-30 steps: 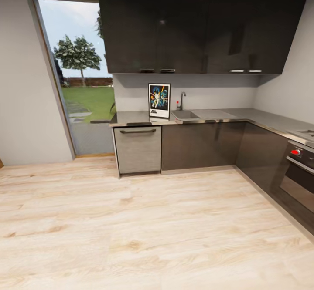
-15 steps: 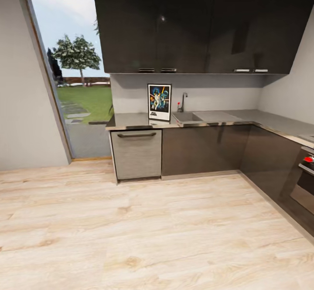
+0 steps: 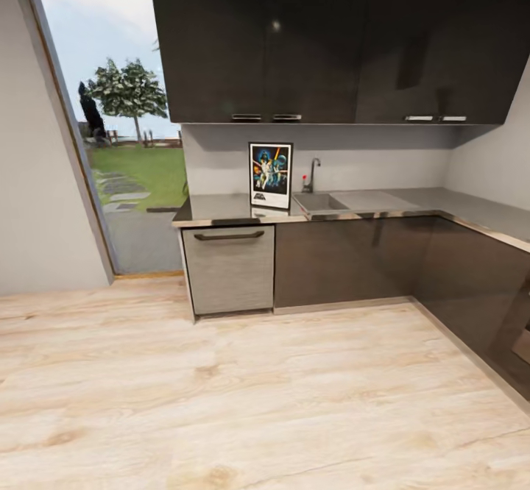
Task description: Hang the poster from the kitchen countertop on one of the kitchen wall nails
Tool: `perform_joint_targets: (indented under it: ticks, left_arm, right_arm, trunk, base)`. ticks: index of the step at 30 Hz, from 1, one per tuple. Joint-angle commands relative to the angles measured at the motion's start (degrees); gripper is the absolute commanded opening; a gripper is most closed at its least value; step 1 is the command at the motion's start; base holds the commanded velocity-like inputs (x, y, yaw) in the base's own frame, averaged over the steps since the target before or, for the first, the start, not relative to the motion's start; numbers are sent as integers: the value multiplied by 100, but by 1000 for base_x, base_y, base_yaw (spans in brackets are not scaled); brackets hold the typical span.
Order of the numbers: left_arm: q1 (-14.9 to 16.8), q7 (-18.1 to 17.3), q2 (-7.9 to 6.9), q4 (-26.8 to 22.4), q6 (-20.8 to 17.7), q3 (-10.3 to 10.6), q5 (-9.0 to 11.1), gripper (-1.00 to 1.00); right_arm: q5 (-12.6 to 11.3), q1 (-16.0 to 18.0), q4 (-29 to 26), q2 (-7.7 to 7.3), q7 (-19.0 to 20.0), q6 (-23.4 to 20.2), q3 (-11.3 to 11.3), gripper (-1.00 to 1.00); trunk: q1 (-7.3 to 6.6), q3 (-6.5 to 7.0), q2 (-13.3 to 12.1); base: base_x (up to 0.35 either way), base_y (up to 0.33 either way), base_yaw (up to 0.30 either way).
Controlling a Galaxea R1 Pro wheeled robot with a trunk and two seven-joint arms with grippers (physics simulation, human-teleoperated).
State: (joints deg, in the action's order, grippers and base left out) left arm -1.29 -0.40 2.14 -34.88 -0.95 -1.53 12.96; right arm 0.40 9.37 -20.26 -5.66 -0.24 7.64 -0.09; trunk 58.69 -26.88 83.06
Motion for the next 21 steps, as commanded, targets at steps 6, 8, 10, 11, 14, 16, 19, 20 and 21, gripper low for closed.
perform_joint_targets:
  ticks: [6,8,10,11,14,16,19,20,21]
  left_arm:
    - [-2,-4,1,-10,-10,-14,40,100]
    - [-2,-4,3,-10,-11,-14,40,100]
    - [-2,-4,4,-10,-11,-14,40,100]
    - [-2,-4,4,-10,-11,-14,40,100]
    - [-2,-4,5,-10,-11,-14,40,100]
    - [-2,-4,5,-10,-11,-13,40,100]
    - [-2,-4,6,-10,-11,-10,40,100]
    - [-2,-4,6,-10,-11,-9,40,100]
    - [-2,-4,6,-10,-11,-10,40,100]
  right_arm:
    - [4,3,4,-5,-2,18,0,100]
    - [4,3,4,-5,-2,18,0,100]
    - [4,3,4,-2,-2,18,0,100]
    - [4,3,4,-3,-2,18,0,100]
    - [4,3,4,-4,-2,18,0,100]
    - [4,3,4,0,-2,18,0,100]
    - [4,3,4,2,-2,18,0,100]
    - [4,3,4,0,-2,16,0,100]
    - [4,3,4,3,-2,17,0,100]
  trunk:
    - [4,-5,2]
    - [4,-5,2]
    - [4,-5,2]
    - [4,-5,2]
    - [4,-5,2]
    - [4,-5,2]
    - [4,-5,2]
    - [4,-5,2]
    - [4,-5,2]
  base:
    - [332,76,0]
    - [333,47,0]
    - [334,30,0]
    - [334,21,0]
    - [333,-7,0]
    - [312,-93,0]
    - [282,-154,0]
    - [270,-175,0]
    - [266,-181,0]
